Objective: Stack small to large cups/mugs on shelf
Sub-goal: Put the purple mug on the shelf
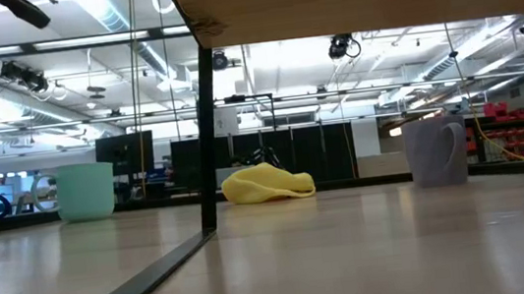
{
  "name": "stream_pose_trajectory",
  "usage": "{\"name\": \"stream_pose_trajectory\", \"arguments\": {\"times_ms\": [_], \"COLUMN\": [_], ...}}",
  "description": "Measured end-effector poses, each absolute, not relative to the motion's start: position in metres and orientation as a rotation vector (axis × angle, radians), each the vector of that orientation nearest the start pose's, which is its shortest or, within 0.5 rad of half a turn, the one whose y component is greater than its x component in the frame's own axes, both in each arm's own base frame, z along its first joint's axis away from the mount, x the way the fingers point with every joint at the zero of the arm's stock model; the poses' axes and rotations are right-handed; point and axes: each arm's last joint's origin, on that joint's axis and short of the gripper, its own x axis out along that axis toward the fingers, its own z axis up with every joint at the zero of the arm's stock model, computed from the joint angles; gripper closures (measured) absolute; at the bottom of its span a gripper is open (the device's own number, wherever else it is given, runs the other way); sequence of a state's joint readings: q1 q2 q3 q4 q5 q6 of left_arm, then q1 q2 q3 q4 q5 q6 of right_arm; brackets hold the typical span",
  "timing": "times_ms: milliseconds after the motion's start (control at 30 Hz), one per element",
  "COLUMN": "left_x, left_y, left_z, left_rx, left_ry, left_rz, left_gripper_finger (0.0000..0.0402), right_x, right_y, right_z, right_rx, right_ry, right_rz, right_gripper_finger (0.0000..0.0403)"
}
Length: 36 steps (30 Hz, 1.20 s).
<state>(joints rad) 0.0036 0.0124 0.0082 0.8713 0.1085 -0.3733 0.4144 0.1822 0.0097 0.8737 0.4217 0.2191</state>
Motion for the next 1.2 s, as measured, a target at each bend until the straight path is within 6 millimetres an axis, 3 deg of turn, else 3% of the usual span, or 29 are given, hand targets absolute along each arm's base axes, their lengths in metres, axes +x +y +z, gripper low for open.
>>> {"name": "stream_pose_trajectory", "arguments": {"times_ms": [267,533,867,1000,1200], "left_x": [0.062,0.062,0.061,0.061,0.061], "left_y": [-0.003,0.000,0.003,0.003,0.003], "left_z": [0.241,0.241,0.242,0.242,0.242], "left_rx": [-0.288,-0.386,-0.446,-0.448,-0.473], "left_ry": [-0.867,-0.885,-0.912,-0.912,-0.911], "left_rz": [-0.244,-0.176,-0.107,-0.105,-0.117], "left_gripper_finger": [0.0377,0.0385,0.0370,0.0364,0.0361], "right_x": [0.073,0.068,0.064,0.067,0.063], "right_y": [0.019,0.017,0.011,0.008,0.002], "right_z": [0.239,0.253,0.272,0.281,0.310], "right_rx": [0.602,0.622,0.670,0.679,0.586], "right_ry": [-0.779,-0.829,-0.839,-0.744,-0.400], "right_rz": [0.099,0.100,-0.069,-0.221,-0.464], "right_gripper_finger": [0.0334,0.0334,0.0334,0.0334,0.0334]}}
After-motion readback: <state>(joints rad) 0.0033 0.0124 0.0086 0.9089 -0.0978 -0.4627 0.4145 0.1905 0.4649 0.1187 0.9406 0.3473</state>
